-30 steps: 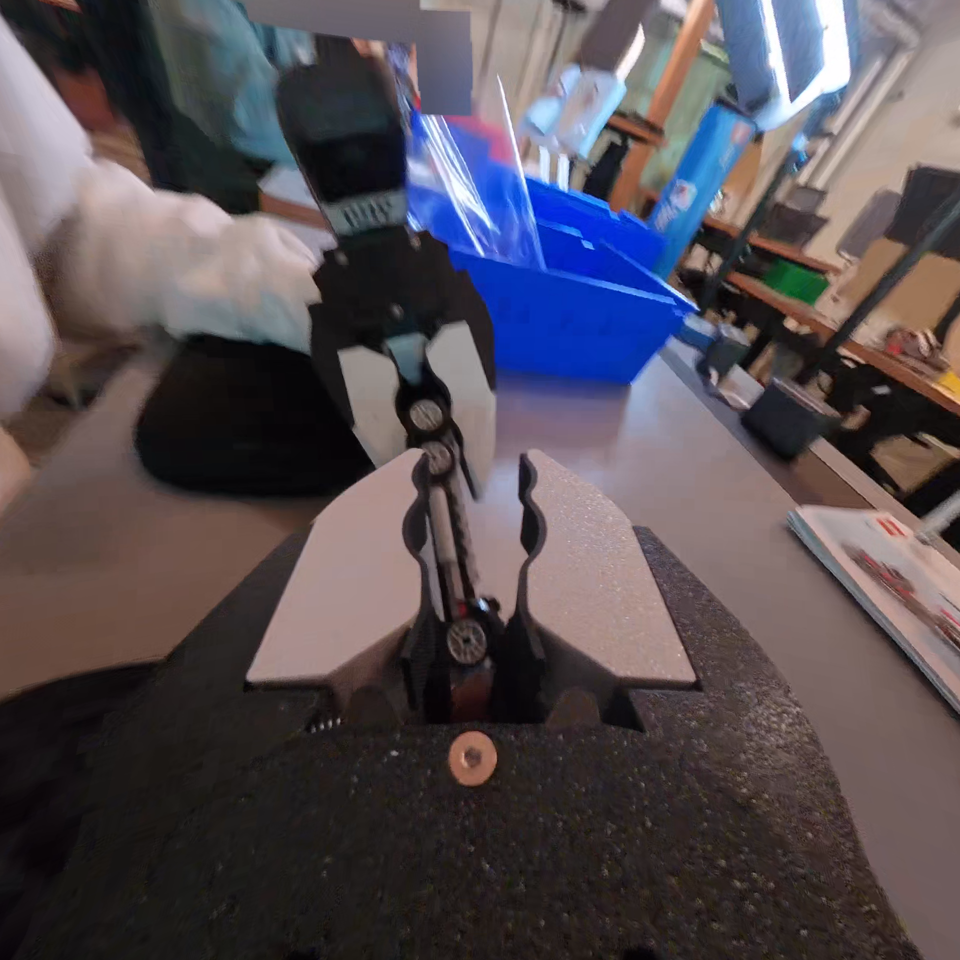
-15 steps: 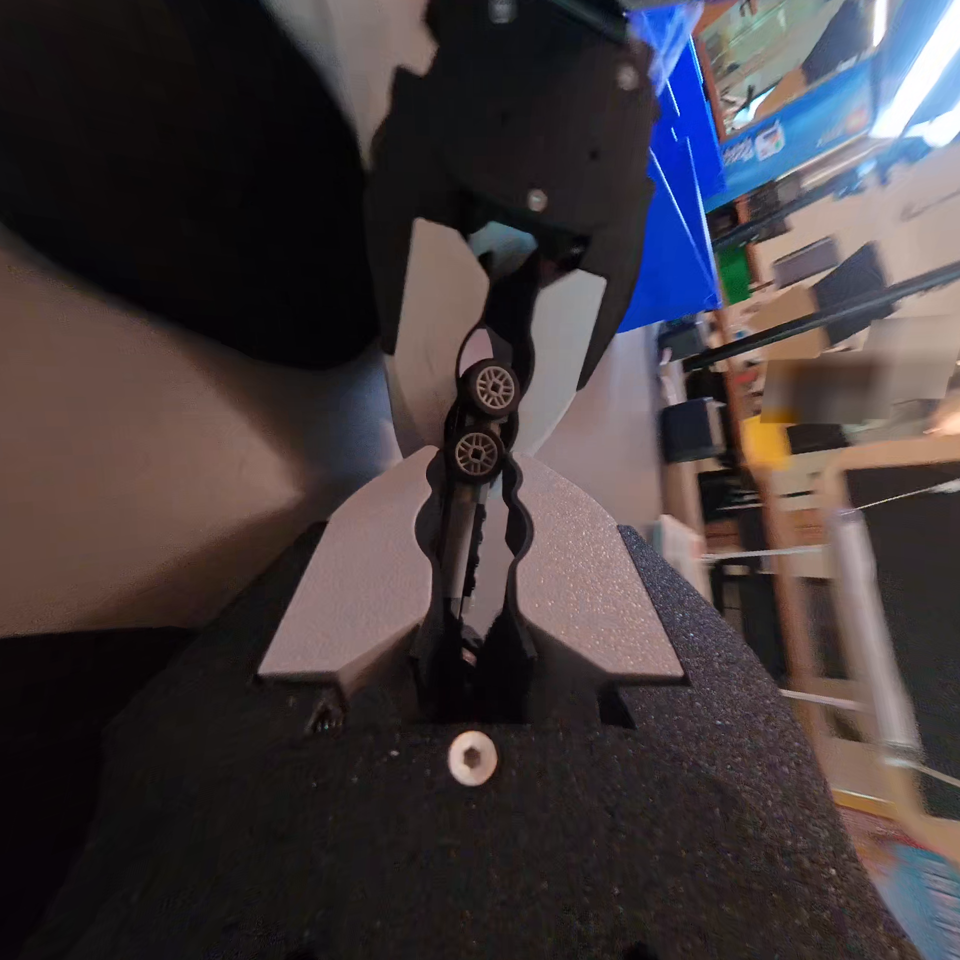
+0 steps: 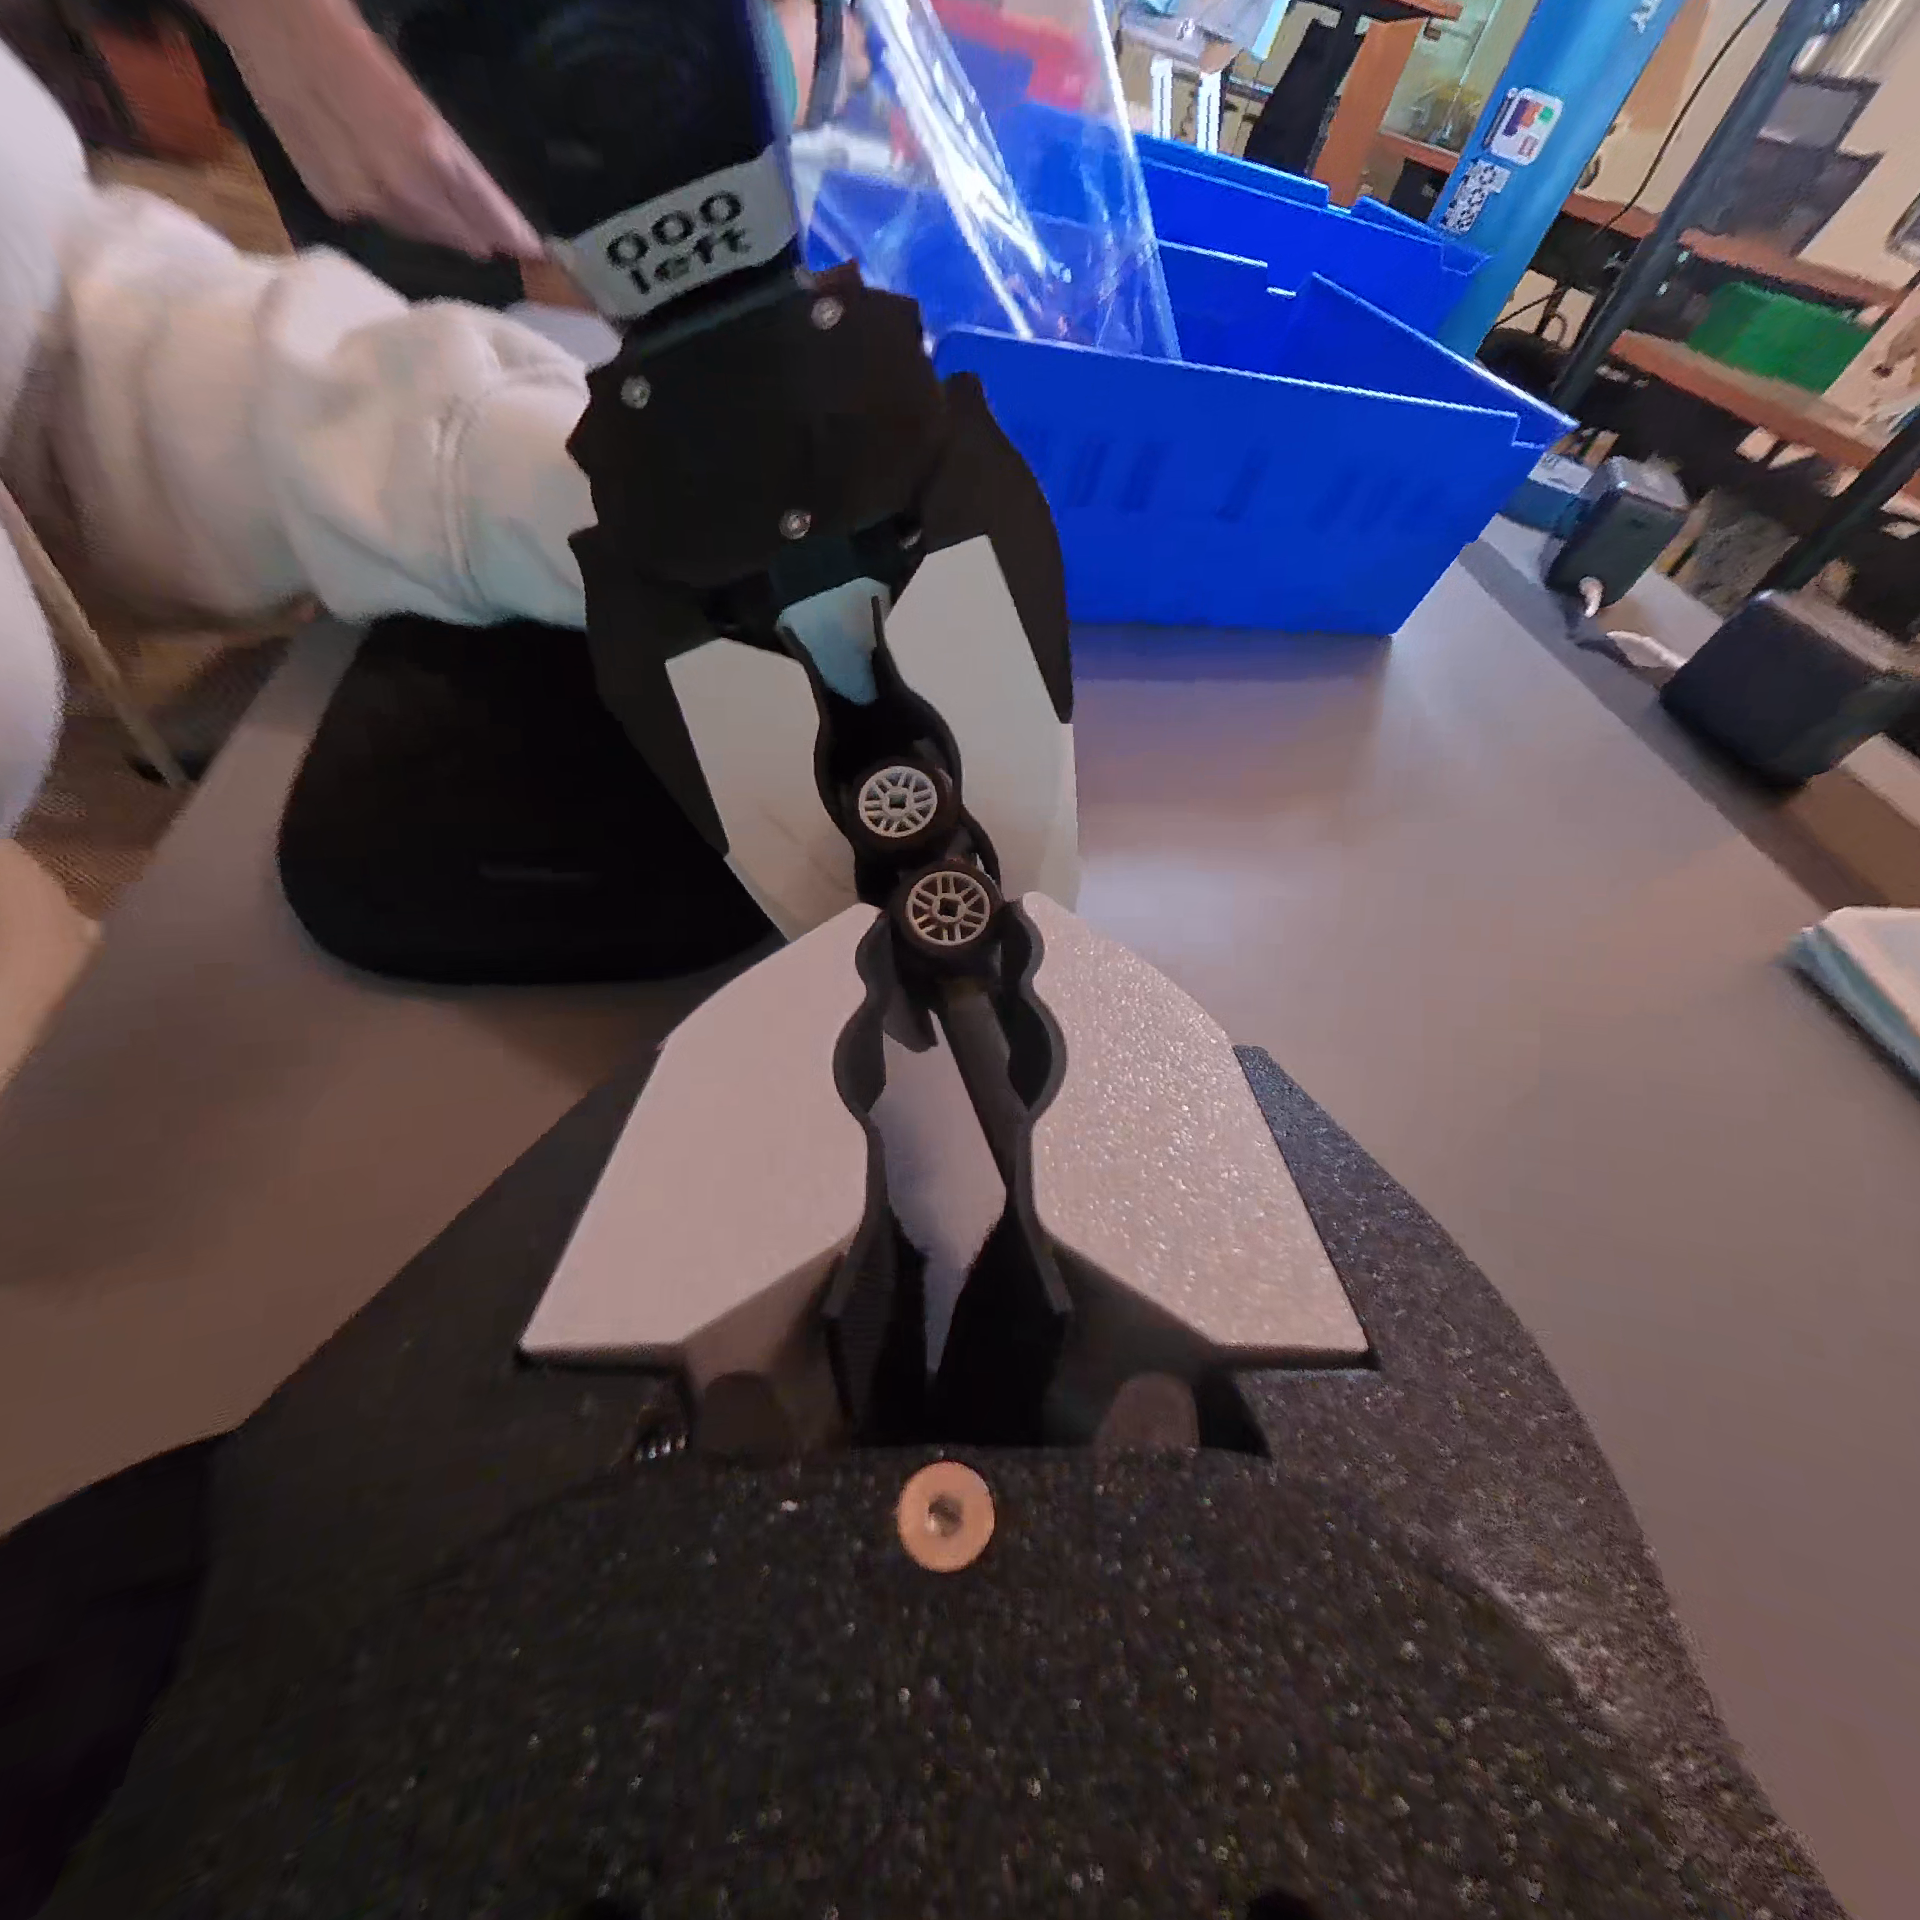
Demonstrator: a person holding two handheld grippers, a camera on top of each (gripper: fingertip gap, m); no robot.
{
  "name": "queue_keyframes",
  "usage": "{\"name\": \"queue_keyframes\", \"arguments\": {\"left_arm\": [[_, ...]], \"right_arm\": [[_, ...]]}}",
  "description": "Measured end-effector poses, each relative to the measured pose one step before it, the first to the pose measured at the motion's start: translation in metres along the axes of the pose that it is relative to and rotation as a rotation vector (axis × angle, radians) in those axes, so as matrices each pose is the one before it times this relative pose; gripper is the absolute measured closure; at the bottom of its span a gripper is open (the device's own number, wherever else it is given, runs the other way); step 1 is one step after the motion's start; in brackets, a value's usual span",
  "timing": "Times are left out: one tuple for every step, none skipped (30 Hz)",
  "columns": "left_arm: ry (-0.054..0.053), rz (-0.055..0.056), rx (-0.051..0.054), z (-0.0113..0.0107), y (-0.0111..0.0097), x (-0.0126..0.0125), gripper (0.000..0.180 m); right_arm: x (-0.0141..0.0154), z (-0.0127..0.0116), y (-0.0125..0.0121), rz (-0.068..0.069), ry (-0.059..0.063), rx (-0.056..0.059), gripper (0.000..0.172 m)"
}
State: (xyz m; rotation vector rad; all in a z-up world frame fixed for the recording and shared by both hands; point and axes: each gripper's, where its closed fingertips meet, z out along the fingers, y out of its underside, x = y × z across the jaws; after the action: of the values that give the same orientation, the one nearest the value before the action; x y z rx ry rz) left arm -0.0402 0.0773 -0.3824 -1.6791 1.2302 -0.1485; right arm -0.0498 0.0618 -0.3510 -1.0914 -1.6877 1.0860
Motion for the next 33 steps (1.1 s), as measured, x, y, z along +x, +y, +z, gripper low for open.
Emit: {"name": "queue_keyframes", "arguments": {"left_arm": [[-0.0053,0.0006,0.0017,-0.00040,-0.00097,-0.00066,0.158],[-0.0063,0.0033,-0.0018,-0.00019,-0.00004,-0.00072,0.158],[-0.0062,0.0019,-0.0003,-0.00021,0.00046,-0.00056,0.158],[0.0004,-0.0043,0.0017,-0.00019,0.00045,-0.00001,0.158],[0.0039,-0.0063,-0.0004,-0.00006,0.00066,0.00015,0.158],[0.0078,-0.0105,0.0035,-0.00010,0.00010,0.00044,0.158],[0.0185,-0.0249,0.0093,-0.00014,-0.00074,0.00146,0.158],[0.0237,-0.0282,0.0103,-0.00016,-0.00071,0.00211,0.158],[0.0216,-0.0191,0.0025,0.00016,0.00045,0.00229,0.158],[0.0195,-0.0068,-0.0083,0.00060,0.00203,0.00277,0.158],[0.0206,-0.0082,-0.0159,0.00112,0.00328,0.00311,0.158],[0.0199,-0.0121,-0.0124,0.00133,0.00336,0.00280,0.158],[0.0129,-0.0106,-0.0035,0.00061,0.00110,0.00139,0.158],[-0.0026,-0.0074,0.0002,0.00044,-0.00018,-0.00060,0.158],[-0.0224,-0.0278,-0.0458,0.00215,0.00785,-0.00498,0.157],[0.0004,-0.0201,-0.0156,0.00082,0.00285,-0.00243,0.158],[-0.0017,0.0124,0.0061,-0.00033,-0.00067,-0.00005,0.158],[-0.0161,0.0407,0.0083,-0.00059,-0.00116,0.00093,0.158],[-0.0103,0.0191,0.0032,-0.00038,-0.00074,0.00071,0.157],[0.0047,-0.0058,0.0043,-0.00040,-0.00068,0.00031,0.157],[0.0100,-0.0087,0.0068,-0.00037,-0.00089,0.00012,0.157],[0.0054,0.0002,-0.0004,0.00017,0.00026,0.00007,0.157],[0.0043,0.0154,-0.0077,0.00048,0.00120,0.00108,0.157],[-0.0031,0.0177,-0.0089,0.00083,0.00096,0.00040,0.157],[-0.0047,0.0111,-0.0032,0.00023,-0.00008,-0.00010,0.157],[-0.0027,0.0061,-0.0001,0.00002,-0.00028,-0.00014,0.157],[-0.0015,0.0022,0.0010,0.00008,-0.00003,0.00001,0.157],[-0.0017,0.0037,0.0020,0.00004,-0.00029,0.00006,0.157],[-0.0020,0.0079,0.0028,0.00010,-0.00043,0.00008,0.157],[-0.0006,0.0060,0.0028,0.00022,-0.00045,0.00024,0.157],[0.0001,0.0022,-0.0019,0.00032,0.00057,0.00015,0.157],[0.0019,0.0007,-0.0002,-0.00004,0.00058,-0.00008,0.157],[0.0052,-0.0003,0.0029,-0.00017,0.00022,0.00029,0.157]], "right_arm": [[0.00037,-0.00057,-0.00111,0.0387,-0.0140,0.0146,0.153],[0.00043,0.00011,-0.00039,0.0293,-0.0099,0.0069,0.153],[0.00020,0.00037,-0.00041,0.0250,-0.0092,0.0058,0.153],[-0.00001,0.00029,-0.00019,0.0185,-0.0098,0.0038,0.153],[0.00006,0.00018,-0.00010,0.0067,-0.0041,0.0011,0.153],[-0.00062,-0.00037,-0.00067,-0.0094,0.0001,0.0034,0.153],[-0.00139,-0.00067,-0.00105,-0.0270,0.0050,0.0036,0.153],[-0.00181,-0.00043,-0.00028,-0.0504,0.0133,-0.0049,0.154],[-0.00232,0.00024,0.00122,-0.0907,0.0238,-0.0249,0.154],[-0.00350,0.00052,0.00212,-0.1164,0.0213,-0.0377,0.154],[-0.00368,0.00104,0.00259,-0.1132,0.0180,-0.0423,0.153],[-0.00288,0.00060,0.00104,-0.0582,0.0080,-0.0214,0.153],[-0.00027,-0.00071,-0.00005,-0.0267,0.0074,-0.0054,0.154],[-0.00115,-0.00273,-0.00491,-0.0203,-0.0059,0.0320,0.167],[-0.00088,-0.01004,-0.03690,0.0232,-0.0087,0.2256,0.172],[0.00468,-0.00236,-0.01782,0.0058,0.0170,0.0669,0.172],[0.00768,0.00113,0.00967,-0.0830,0.0523,-0.0959,0.172],[0.00365,0.00068,0.01381,-0.0343,0.0269,-0.0762,0.172],[-0.00031,-0.00028,0.00878,0.0980,-0.0261,-0.0240,0.172],[-0.00258,-0.00166,0.00706,0.1339,-0.0658,-0.0132,0.170],[0.00027,-0.00276,0.00469,0.1057,-0.0451,0.0004,0.167],[0.00204,-0.00291,0.00110,0.0656,-0.0203,0.0102,0.157],[0.00354,-0.00113,0.00014,0.0406,0.0057,0.0007,0.147],[0.00239,0.00139,0.00248,0.0214,0.0073,-0.0242,0.138],[-0.00131,0.00358,0.00535,0.0119,-0.0123,-0.0483,0.133],[-0.00204,0.00463,0.00626,0.0100,-0.0122,-0.0571,0.132],[-0.00207,0.00472,0.00450,0.0029,-0.0050,-0.0448,0.133],[-0.00333,0.00451,0.00309,-0.0106,-0.0095,-0.0342,0.133],[-0.00109,0.00383,0.00295,-0.0245,0.0081,-0.0334,0.135],[0.00299,0.00251,0.00298,-0.0338,0.0350,-0.0337,0.142],[0.00235,0.00079,0.00000,-0.0483,0.0295,-0.0112,0.150],[-0.00062,0.00003,-0.00067,-0.0412,0.0067,-0.0054,0.150],[-0.00057,-0.00059,-0.00020,-0.0361,0.0084,-0.0126,0.150]]}}
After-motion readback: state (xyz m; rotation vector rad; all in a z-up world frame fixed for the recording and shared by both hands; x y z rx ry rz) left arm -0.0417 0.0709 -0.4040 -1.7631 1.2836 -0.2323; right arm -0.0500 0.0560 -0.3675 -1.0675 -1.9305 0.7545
